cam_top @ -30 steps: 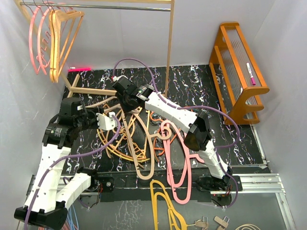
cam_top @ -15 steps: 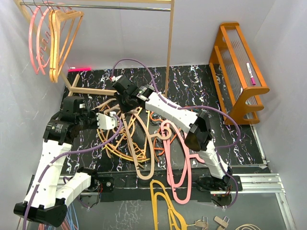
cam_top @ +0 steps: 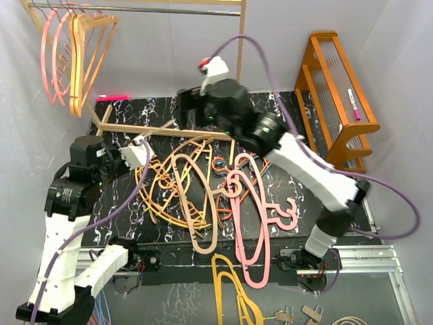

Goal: Organize the hangers
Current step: Pick up the hanger at the center of the board, then place the hanger at the clothesline.

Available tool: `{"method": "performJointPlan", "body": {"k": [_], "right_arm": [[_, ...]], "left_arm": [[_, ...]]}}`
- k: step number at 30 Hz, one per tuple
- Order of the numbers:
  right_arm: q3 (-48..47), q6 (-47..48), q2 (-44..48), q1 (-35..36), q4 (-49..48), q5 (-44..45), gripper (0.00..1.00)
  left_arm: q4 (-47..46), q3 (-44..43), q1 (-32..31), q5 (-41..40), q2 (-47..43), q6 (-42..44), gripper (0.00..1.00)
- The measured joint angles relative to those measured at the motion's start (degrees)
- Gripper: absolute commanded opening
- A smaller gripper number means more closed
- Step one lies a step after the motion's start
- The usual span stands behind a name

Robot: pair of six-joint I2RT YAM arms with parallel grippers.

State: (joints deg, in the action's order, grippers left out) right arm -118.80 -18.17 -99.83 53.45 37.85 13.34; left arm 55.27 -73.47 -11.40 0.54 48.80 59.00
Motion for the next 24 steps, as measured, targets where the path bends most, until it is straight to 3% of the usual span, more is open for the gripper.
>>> {"method": "performJointPlan", "body": {"k": [5,9,13,24], "right_arm": [[14.86,1.25,17.70,-0.37,-12.22,7.72,0.99],[23.34,1.62,25.55,-1.29,-17.59,11.02,0.98],[27.82,1.81,26.60,-1.88,-18.88,11.85,0.99],[35.17,3.04,27.08,-2.38,-18.18,12.31,0.99]], "left_arm": [[-4.98,-1.36,0.02,-3.21,-4.66,-13.16,0.00],[-9.49,-5.03,0.02,-6.16,-6.73,-22.23,0.00],[-16.63,-10.34,0.02,-8.13,-5.77,-31.43,0.00],[-29.55,-13.81,0.07,-7.39,0.39,-50.45,0.00]]}}
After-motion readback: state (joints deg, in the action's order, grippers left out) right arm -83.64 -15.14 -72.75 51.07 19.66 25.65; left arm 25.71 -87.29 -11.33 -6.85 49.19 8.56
